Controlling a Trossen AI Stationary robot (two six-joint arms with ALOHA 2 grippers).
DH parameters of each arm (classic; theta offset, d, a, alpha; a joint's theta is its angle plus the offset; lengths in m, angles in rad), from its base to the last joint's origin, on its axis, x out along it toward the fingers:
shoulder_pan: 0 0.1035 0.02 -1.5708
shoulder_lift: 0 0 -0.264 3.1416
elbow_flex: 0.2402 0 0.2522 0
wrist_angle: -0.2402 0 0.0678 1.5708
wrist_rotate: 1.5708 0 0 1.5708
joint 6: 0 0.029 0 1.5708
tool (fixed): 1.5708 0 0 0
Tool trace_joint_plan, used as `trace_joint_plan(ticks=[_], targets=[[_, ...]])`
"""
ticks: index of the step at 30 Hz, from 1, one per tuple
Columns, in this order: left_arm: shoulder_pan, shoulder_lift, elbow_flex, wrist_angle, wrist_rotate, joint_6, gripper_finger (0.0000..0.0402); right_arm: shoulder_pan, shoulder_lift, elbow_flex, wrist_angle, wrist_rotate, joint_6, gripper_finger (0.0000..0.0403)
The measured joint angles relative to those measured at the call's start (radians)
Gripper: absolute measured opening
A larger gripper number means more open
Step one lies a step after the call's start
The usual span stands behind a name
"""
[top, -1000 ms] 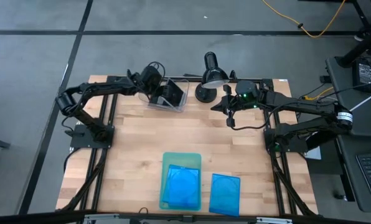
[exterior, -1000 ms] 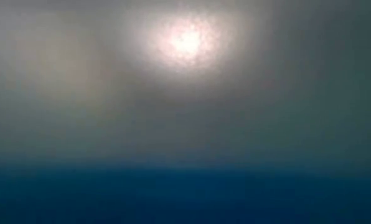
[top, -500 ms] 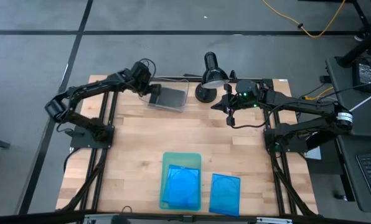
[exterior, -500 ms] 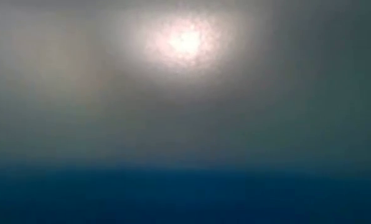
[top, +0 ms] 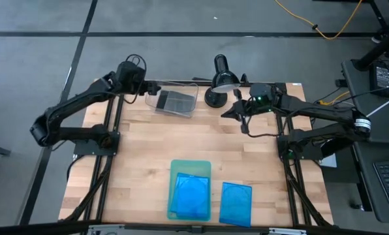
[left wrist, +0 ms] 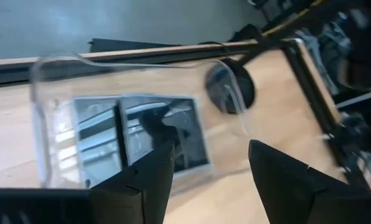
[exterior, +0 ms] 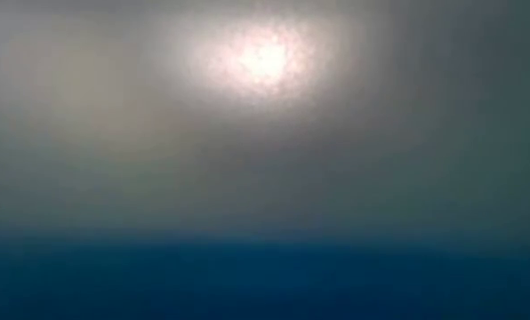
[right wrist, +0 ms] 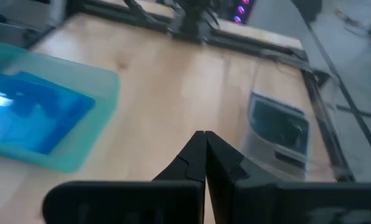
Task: Pick & place jewel cases by type
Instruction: Put the blue CD case into the green bin
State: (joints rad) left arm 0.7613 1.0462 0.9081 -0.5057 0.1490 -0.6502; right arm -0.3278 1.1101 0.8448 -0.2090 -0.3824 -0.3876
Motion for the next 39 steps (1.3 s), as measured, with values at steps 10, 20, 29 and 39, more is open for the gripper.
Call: trace_joint_plan(ticks=[10,20,29,39], targets=[[-0.168,-0.061,0.0,0.0,-0.072,0.038,0.0182,0.173,-0.133,0.0,-0.102,-0.005,0.031,0.0006],[-0.275,-0.064,0.0,0.009,-0.178,0.114,0.0175,0.512,-0.129,0.0,-0.183,0.139,0.354,0.0006],[-0.29,-0.063,0.001,0.008,-0.191,0.183,0.0175,0.835,0.024,0.0,-0.209,0.321,0.729,0.0006],[-0.29,-0.063,0.001,0.009,-0.191,0.201,0.0175,1.009,0.382,0.0,-0.104,0.382,0.881,0.0006]])
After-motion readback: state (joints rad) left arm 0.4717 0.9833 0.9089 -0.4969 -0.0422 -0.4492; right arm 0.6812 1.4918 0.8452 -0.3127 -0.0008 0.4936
